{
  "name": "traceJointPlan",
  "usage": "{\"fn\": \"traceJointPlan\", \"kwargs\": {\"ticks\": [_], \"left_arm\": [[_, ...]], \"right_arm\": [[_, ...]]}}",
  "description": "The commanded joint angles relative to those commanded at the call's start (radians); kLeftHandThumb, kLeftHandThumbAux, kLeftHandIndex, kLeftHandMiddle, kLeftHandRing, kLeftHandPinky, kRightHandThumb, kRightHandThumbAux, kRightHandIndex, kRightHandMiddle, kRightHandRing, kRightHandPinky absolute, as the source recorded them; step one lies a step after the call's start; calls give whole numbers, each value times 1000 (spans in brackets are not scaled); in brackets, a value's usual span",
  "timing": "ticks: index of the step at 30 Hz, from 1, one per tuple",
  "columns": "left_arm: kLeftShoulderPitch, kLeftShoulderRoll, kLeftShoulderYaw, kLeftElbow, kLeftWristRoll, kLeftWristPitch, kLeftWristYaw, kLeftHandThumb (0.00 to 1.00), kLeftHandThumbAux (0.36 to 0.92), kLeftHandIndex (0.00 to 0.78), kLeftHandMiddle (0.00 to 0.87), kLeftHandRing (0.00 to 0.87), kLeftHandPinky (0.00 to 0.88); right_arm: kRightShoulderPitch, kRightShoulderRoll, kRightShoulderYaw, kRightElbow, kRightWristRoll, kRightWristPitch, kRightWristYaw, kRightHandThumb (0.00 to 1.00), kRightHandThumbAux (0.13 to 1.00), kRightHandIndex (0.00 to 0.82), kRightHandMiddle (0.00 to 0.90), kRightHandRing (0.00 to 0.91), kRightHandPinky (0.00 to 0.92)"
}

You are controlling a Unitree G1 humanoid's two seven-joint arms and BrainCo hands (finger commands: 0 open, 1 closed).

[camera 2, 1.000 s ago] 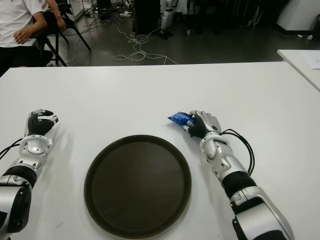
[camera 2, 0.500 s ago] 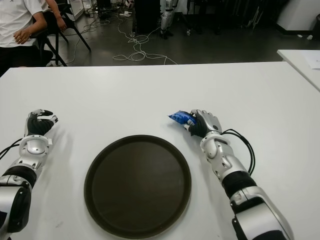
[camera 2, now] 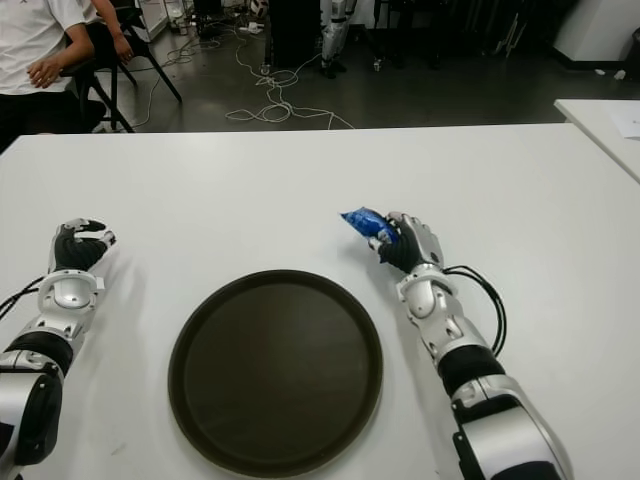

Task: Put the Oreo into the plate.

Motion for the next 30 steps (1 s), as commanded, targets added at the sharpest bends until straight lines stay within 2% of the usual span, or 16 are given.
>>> {"fn": "traceJointPlan", "kwargs": {"ticks": [8,13,20,22,24,28,30], "left_arm": [[1,2,-4,1,5,0,4,677,719,399,299,342,372],[0,2,-5,1,7,2,2,677,720,399,292,331,347],[-1,1,-4,1,5,2,-1,676,720,399,280,318,338],[-1,0,-3,1,4,3,-1,676,720,399,283,321,345],[-2,-1,-2,2,3,4,0,677,720,399,286,324,351],[-3,-1,-3,2,4,7,2,677,719,399,280,322,356],[-3,0,-3,2,5,10,1,677,719,399,278,320,354]], "right_arm": [[-11,24,-78,46,115,-121,56,705,720,441,820,828,824],[-9,46,-139,41,225,-188,175,705,719,441,818,826,825],[-15,62,-193,49,325,-263,317,705,718,441,823,831,827],[-19,89,-250,38,444,-258,453,704,718,441,825,831,826],[-22,99,-276,36,495,-256,516,703,718,441,825,831,828],[-68,137,-374,-11,703,-85,713,702,717,440,831,834,839],[-85,142,-399,-36,755,-12,752,701,717,440,834,839,846]]}}
